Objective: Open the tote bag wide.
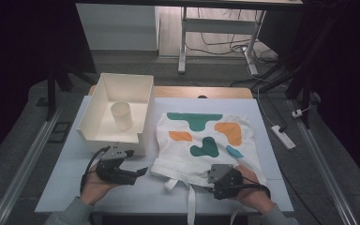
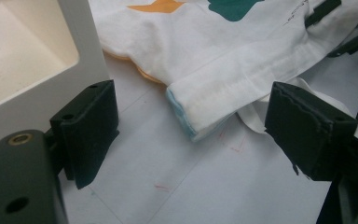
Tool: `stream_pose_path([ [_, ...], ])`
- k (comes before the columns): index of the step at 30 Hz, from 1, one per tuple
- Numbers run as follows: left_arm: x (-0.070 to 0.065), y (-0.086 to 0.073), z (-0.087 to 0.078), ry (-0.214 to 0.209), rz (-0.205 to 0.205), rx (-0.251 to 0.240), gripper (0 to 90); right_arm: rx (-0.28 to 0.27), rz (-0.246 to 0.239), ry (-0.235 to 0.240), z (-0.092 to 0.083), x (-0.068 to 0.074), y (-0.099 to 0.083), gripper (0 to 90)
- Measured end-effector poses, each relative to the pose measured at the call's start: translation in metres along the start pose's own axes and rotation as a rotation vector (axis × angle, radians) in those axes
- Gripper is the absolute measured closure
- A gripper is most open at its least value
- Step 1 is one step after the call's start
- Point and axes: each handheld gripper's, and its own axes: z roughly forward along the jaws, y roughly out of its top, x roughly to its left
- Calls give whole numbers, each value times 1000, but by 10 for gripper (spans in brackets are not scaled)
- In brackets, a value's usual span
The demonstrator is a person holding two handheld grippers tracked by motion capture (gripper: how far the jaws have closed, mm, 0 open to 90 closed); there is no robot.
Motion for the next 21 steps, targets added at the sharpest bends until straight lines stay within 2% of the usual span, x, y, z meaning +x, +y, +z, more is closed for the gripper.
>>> stream_pose_path([
  [1,-1,0,-1,3,-1,-3,177,-16,-7,29,1,3,0,621],
  [3,0,2,-1,6,3,-3,177,-15,-35,27,-2,7,0,742],
  [4,0,2,-1,6,3,-3,177,-15,-35,27,-2,7,0,742],
  [6,3,4,-1,13,-4,-6,176,-46,-32,32,-9,6,0,873],
  [13,6,9,-3,31,2,-28,178,-102,7,17,-20,-5,-1,899],
  [17,6,9,-1,26,11,-18,178,-138,35,-1,-26,-7,-2,900],
  [20,6,10,1,18,25,-11,178,-146,42,-4,-28,-8,-2,900],
  [21,6,10,2,18,28,-8,177,-162,61,-7,-29,-10,-2,900],
])
